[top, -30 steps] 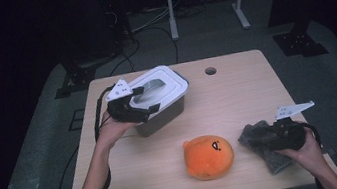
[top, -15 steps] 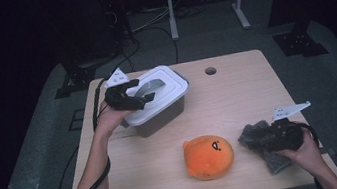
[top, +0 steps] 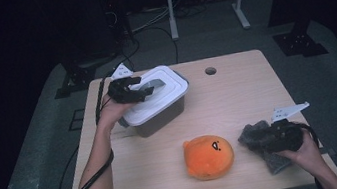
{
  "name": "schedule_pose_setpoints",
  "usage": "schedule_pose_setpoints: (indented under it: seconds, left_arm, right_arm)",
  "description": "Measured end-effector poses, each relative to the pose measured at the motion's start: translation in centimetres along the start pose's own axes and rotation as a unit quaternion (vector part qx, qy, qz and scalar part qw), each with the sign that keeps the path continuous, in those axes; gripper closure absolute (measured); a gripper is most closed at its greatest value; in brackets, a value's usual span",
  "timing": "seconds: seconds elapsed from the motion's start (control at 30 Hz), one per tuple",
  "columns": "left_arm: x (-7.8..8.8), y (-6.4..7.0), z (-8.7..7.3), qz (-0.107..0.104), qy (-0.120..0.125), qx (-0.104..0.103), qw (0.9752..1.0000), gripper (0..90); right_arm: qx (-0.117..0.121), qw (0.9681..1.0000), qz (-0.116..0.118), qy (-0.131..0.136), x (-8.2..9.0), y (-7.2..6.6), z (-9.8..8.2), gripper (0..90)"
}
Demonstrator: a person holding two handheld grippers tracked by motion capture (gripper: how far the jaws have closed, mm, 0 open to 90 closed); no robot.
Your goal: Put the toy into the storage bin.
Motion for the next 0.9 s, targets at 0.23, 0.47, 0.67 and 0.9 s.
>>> schedule_pose_setpoints:
  seconds: [0.23,0.47,0.67,0.9]
  left_arm:
    - [-0.58,-0.21,-0.23,0.005,-0.017,-0.011,0.9998,47.6]
    - [-0.99,0.11,-0.50,-0.002,-0.043,-0.035,0.9985,60.8]
    - [-0.88,0.45,-0.35,-0.016,-0.053,-0.045,0.9974,65.9]
    - [-0.81,0.77,-0.26,-0.026,-0.055,-0.048,0.9970,66.5]
  right_arm:
    - [-0.001,1.0000,0.002,0.000,0.03,-0.04,-0.05,39.8]
    - [-0.003,1.0000,0.008,0.004,0.08,-0.08,0.02,39.8]
    - [-0.003,0.9999,0.010,0.003,0.06,-0.11,0.01,39.8]
    - [-0.002,0.9999,0.010,0.003,0.02,-0.17,0.02,39.8]
Point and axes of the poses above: each handheld gripper's, and its own axes: x roughly backward along the jaws, z roughly out of its top, y roughly to its right, the point moved 4 cm from there along -x, roughly forward along the jaws, and after that the axes turned 13 degrees about y, right-handed, at the moved point
